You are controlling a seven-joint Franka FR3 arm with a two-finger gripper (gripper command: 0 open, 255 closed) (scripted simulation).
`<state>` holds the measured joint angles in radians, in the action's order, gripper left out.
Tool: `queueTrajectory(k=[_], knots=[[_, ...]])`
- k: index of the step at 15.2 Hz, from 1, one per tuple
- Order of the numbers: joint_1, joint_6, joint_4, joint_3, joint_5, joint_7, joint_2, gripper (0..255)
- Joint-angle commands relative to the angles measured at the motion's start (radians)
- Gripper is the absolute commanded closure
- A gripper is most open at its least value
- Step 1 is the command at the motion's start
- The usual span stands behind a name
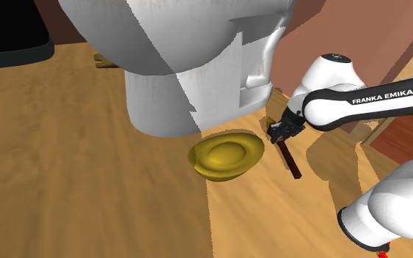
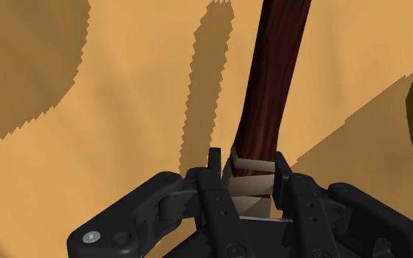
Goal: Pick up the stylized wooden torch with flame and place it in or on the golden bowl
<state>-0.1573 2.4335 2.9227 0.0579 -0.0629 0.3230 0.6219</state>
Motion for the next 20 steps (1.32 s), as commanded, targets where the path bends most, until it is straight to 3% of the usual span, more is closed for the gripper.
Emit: queueTrajectory(k=[1, 20], knots=[[0.000, -0.045, -0.017, 0.000, 0.001, 0.001, 0.028, 255], [-0.005, -0.367, -0.205, -0.010, 0.013, 0.006, 0.161, 255]])
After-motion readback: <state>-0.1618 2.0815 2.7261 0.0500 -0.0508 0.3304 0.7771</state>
